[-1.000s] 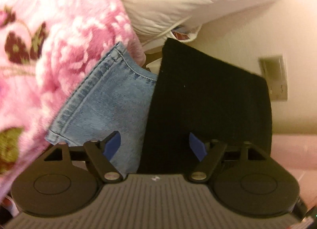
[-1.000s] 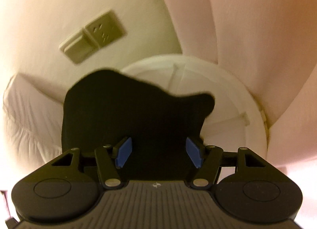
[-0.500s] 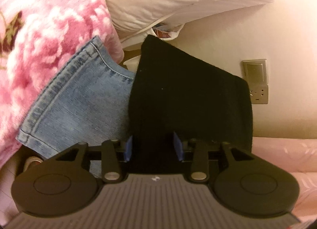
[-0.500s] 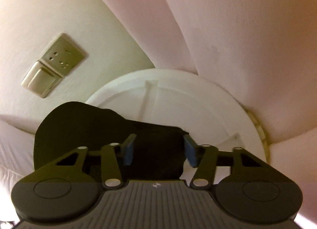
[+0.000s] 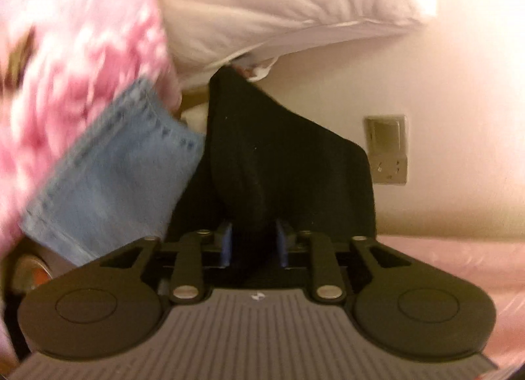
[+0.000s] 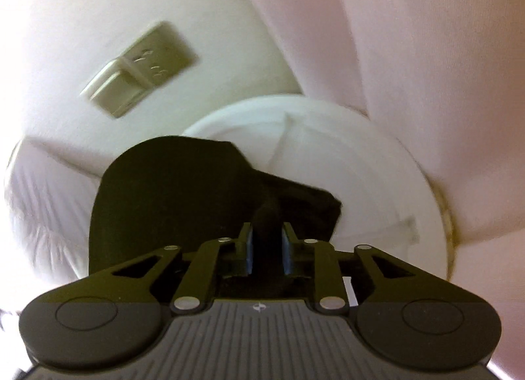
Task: Fold clothes
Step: 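Lift the black garment with both grippers and carry it onto the bed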
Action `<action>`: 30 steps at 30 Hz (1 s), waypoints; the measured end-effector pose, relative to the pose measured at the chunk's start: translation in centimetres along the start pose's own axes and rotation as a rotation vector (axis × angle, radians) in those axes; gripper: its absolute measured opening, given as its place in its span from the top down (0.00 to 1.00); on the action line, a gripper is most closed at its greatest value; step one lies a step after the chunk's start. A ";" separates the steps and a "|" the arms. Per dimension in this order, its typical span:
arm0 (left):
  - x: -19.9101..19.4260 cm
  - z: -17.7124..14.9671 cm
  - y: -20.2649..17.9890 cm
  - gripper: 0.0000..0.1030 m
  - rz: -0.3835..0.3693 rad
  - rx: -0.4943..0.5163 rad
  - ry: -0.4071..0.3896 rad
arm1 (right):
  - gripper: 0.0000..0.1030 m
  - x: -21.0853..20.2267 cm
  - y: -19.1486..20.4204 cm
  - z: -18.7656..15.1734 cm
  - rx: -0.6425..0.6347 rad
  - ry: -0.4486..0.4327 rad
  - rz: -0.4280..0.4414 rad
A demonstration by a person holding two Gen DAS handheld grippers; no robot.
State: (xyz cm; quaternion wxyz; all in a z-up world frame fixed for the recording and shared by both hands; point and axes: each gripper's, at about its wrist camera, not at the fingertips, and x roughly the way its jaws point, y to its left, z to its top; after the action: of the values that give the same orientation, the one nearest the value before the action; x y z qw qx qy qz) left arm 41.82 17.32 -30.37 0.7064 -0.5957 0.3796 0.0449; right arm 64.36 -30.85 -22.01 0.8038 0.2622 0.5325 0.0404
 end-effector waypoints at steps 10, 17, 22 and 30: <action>-2.4 -0.3 -4.9 0.95 0.038 0.231 -0.075 | 0.87 -2.8 2.7 0.5 -0.120 -0.089 0.039; -10.1 0.2 -10.1 0.96 -0.192 0.247 -0.222 | 0.88 -10.4 9.8 2.2 -0.180 -0.247 0.357; -16.6 -0.8 -11.8 0.96 -0.326 0.223 -0.360 | 0.88 -15.0 16.1 1.0 -0.293 -0.279 0.569; -35.2 -5.8 -6.4 0.96 -0.449 0.070 -0.786 | 0.88 -18.3 25.1 -3.6 -0.453 -0.270 0.734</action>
State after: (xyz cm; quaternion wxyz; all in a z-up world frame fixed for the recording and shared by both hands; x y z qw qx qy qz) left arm 17.37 24.07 -4.44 0.8089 -0.5767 -0.0548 0.1005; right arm 58.69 -14.24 3.87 0.8355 0.2542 0.2724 0.4038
